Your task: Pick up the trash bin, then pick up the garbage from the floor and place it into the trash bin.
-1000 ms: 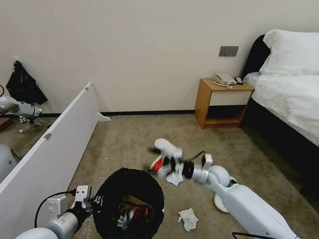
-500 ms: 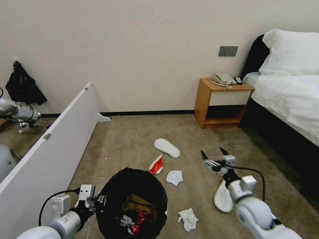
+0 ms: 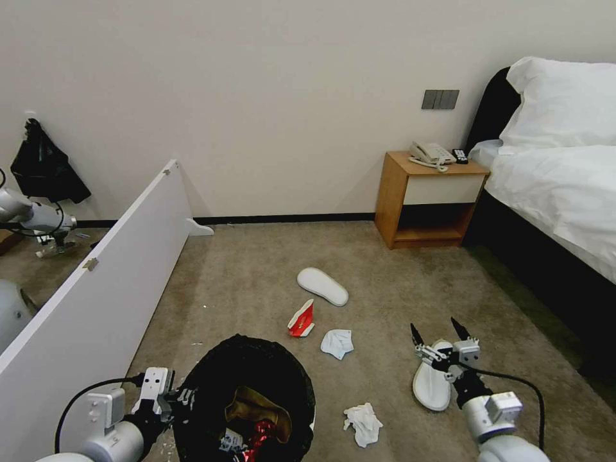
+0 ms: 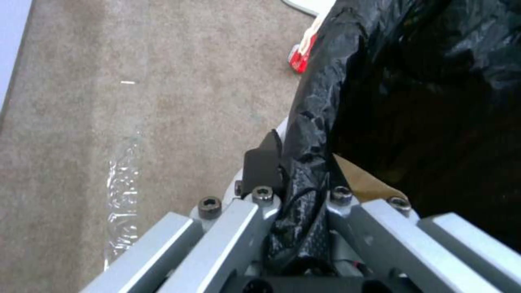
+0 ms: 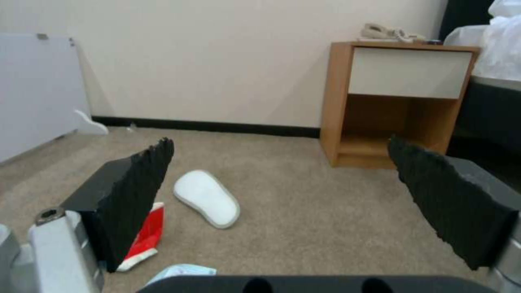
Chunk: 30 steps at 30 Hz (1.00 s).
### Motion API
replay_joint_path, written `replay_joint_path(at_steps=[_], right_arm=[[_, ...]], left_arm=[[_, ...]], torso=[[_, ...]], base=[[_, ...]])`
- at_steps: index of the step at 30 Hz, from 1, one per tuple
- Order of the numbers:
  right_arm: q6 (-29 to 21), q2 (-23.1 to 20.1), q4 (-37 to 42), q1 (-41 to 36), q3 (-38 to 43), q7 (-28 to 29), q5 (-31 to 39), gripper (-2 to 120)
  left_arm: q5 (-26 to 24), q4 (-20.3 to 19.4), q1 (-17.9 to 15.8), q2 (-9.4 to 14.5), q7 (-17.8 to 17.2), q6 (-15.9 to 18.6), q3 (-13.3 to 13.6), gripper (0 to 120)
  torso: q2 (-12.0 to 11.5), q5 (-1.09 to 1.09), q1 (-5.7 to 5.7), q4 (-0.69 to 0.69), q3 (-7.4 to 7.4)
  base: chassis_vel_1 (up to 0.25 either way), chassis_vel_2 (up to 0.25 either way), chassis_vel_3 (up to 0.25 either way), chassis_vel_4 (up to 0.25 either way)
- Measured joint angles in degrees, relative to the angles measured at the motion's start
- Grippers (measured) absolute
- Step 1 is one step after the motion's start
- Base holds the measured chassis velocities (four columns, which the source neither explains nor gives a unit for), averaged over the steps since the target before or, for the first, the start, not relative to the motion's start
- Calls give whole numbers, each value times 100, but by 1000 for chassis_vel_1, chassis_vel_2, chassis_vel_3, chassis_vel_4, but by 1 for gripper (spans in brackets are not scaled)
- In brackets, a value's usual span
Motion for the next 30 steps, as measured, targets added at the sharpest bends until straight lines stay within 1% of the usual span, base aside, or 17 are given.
replay_joint_path(at_steps=[5, 6, 9, 11, 12, 14, 15, 18, 21, 23, 24, 25, 26, 27, 28, 29, 30], right_arm=[[-49, 13, 16, -13, -38, 127, -241, 100], [-61, -76, 2, 13, -50, 122, -325, 100], [-90, -157, -17, 64, -107, 144, -306, 100], [-232, -216, -24, 171, -275, 325, -209, 100], [-232, -216, -24, 171, -275, 325, -209, 100], [-302, -99, -200, 374, -477, 432, -369, 100], [-302, -99, -200, 374, -477, 432, -369, 100], [-379, 10, -319, 474, -557, 427, -657, 100], [-499, -6, -281, 471, -575, 436, -680, 100], [-899, -127, -121, 454, -631, 522, -584, 100], [-899, -127, -121, 454, -631, 522, -584, 100], [-1183, -238, -30, 456, -656, 518, -428, 100], [-1548, -342, 6, 515, -630, 143, -87, 100], [-1548, -342, 6, 515, -630, 143, -87, 100], [-1692, -384, -9, 580, -620, -25, 80, 100], [-1869, -449, -85, 680, -637, -110, 293, 100], [-1869, -449, -85, 680, -637, -110, 293, 100]], left_arm=[[9, -8, 111, -44, 32, -27, -75, 3], [28, -1, 137, -104, 39, -37, -111, 3], [45, 0, 155, -165, 39, -44, -137, 3], [69, -25, 177, -249, 32, -44, -157, 3], [69, -25, 177, -249, 32, -44, -157, 3], [50, -62, 154, -262, 12, -44, -269, 3], [50, -62, 154, -262, 12, -44, -269, 3], [-35, -5, 15, -275, -5, -44, -426, 3], [-47, 31, -29, -267, 0, -44, -453, 3], [-60, 83, -105, -272, 13, -44, -485, 3], [-60, 83, -105, -272, 13, -44, -485, 3], [-62, 108, -151, -295, 19, -47, -492, 3], [-59, 140, -208, -336, 36, -60, -484, 3], [-59, 140, -208, -336, 36, -60, -484, 3], [-42, 167, -242, -360, 47, -70, -456, 3], [20, 209, -294, -381, 60, -78, -405, 3], [20, 209, -294, -381, 60, -78, -405, 3]], torso=[[0, 0, 0, 0, 0], [0, 0, 0, -3, 0], [0, -1, 0, -2, 0], [0, 0, 0, -1, 0], [0, 0, 0, -1, 0], [0, 1, 0, -1, 1], [0, 1, 0, -1, 1], [0, 2, 0, -1, 1], [0, 2, 0, -1, 1], [0, 1, 0, -2, 1], [0, 1, 0, -2, 1], [0, -2, 0, -2, 1], [0, 1, 0, -3, 1], [0, 1, 0, -3, 1], [0, 2, 0, -2, 1], [0, -2, 0, 1, 1], [0, -2, 0, 1, 1]], base=[[0, 0, 0, 0], [0, 0, 0, 0], [0, 0, 0, 0], [0, 0, 0, 0], [0, 0, 0, 0], [0, 0, 0, 0], [0, 0, 0, 0], [0, 0, 0, 0], [0, 0, 0, 0], [0, 0, 0, 0], [0, 0, 0, 0], [0, 0, 0, 0], [0, 0, 0, 0], [0, 0, 0, 0], [0, 0, 0, 0], [0, 0, 0, 0], [0, 0, 0, 0]])
